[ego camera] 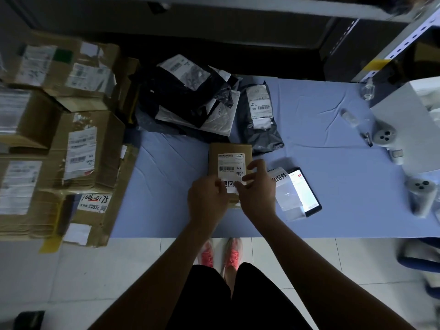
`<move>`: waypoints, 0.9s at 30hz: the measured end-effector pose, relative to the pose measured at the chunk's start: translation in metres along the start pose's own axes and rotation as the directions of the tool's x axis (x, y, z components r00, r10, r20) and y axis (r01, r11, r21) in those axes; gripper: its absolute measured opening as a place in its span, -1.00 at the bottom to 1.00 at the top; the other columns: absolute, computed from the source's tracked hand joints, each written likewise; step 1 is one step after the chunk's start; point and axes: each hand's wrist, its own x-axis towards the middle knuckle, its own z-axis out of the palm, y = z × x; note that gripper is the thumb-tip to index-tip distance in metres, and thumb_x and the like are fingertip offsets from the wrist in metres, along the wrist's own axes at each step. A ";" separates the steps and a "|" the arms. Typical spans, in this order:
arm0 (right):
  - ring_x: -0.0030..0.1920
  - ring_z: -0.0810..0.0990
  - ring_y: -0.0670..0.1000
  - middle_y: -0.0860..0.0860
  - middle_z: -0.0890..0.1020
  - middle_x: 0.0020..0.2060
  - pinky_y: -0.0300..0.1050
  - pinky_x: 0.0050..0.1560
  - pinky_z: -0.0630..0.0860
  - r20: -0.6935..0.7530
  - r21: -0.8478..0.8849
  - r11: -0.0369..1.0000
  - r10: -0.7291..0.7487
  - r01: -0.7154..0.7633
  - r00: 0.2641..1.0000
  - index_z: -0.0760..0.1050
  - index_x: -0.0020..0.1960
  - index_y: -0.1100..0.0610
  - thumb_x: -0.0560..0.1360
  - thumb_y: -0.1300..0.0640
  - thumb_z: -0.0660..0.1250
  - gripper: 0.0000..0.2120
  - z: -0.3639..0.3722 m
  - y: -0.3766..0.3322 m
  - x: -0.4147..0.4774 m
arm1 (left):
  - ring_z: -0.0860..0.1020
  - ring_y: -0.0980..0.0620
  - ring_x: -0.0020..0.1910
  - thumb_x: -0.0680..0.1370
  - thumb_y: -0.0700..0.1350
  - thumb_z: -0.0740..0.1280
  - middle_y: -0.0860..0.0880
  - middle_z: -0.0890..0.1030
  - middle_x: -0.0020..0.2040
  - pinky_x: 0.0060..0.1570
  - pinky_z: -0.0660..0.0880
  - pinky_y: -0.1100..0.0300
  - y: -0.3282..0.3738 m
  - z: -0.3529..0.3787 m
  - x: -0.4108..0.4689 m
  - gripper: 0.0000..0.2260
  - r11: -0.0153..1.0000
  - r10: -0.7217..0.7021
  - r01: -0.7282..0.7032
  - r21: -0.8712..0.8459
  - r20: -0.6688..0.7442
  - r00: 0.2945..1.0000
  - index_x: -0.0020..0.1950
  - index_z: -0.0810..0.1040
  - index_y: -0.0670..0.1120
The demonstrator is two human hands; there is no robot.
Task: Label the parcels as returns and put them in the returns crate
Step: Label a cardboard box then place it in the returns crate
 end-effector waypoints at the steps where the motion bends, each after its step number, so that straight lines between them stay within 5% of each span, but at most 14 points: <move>1: -0.25 0.65 0.01 -0.01 0.63 -0.17 0.06 -0.28 0.63 0.000 -0.021 1.000 -0.019 0.019 1.000 0.33 0.02 -0.02 0.39 0.30 0.48 -0.59 0.002 0.002 0.000 | 0.64 -0.07 -0.18 0.55 -0.13 0.36 -0.11 0.67 -0.15 -0.30 0.47 0.23 -0.003 0.002 0.001 -0.85 1.000 0.016 -0.016 0.022 0.008 1.000 -0.13 0.63 -0.19; 7: -0.18 0.62 0.15 0.08 0.61 -0.08 0.07 -0.29 0.61 -0.002 -0.225 0.951 -0.219 0.213 0.976 0.53 -0.04 0.11 0.42 0.35 0.38 -0.81 0.014 0.009 -0.006 | 0.58 -0.06 -0.08 0.57 -0.12 0.35 -0.12 0.58 -0.08 -0.21 0.58 0.14 -0.014 0.015 0.000 -0.87 0.993 0.104 -0.106 0.061 0.029 0.994 -0.07 0.54 -0.19; 11: -0.03 0.57 0.17 0.06 0.60 -0.01 0.06 -0.11 0.58 -0.038 -0.367 0.891 -0.303 0.268 0.952 0.66 -0.14 0.13 0.42 0.21 0.48 -0.97 0.013 0.019 -0.014 | 0.53 -0.02 -0.12 0.56 -0.05 0.37 -0.09 0.52 -0.08 -0.29 0.46 0.25 -0.026 0.019 -0.001 -0.82 0.996 0.074 -0.076 0.053 0.026 0.997 -0.07 0.49 -0.16; 18: 0.17 0.49 0.09 0.01 0.49 0.22 0.09 -0.01 0.61 -0.024 -0.142 0.970 -0.203 0.198 0.979 0.71 0.00 0.00 0.48 0.11 0.47 -0.89 0.007 0.049 -0.007 | 0.49 -0.03 -0.03 0.53 0.08 0.42 -0.05 0.36 0.07 -0.20 0.60 0.08 -0.032 0.024 0.000 -0.76 0.979 0.190 -0.195 0.057 0.084 0.978 0.11 0.55 -0.01; 24: 0.05 0.59 -0.07 -0.02 0.63 0.12 -0.37 -0.03 0.55 0.008 0.032 0.985 -0.169 0.169 0.986 0.68 0.13 0.08 0.53 0.13 0.43 -0.82 -0.005 0.053 -0.006 | 0.53 0.00 0.09 0.44 -0.04 0.53 -0.04 0.39 0.18 -0.09 0.61 0.21 -0.039 0.024 -0.006 -0.57 0.948 -0.015 0.031 -0.317 0.054 0.998 0.23 0.45 -0.04; 27: 0.04 0.62 -0.14 -0.17 0.61 0.04 -0.36 -0.02 0.56 0.047 0.153 0.988 -0.027 0.019 0.999 0.58 0.29 0.05 0.57 0.12 0.37 -0.71 -0.011 0.050 -0.007 | 0.54 0.08 0.12 0.44 -0.10 0.55 -0.02 0.48 0.24 -0.02 0.56 0.35 -0.046 0.022 -0.006 -0.36 0.852 -0.099 0.160 -0.498 0.147 0.984 0.42 0.31 -0.09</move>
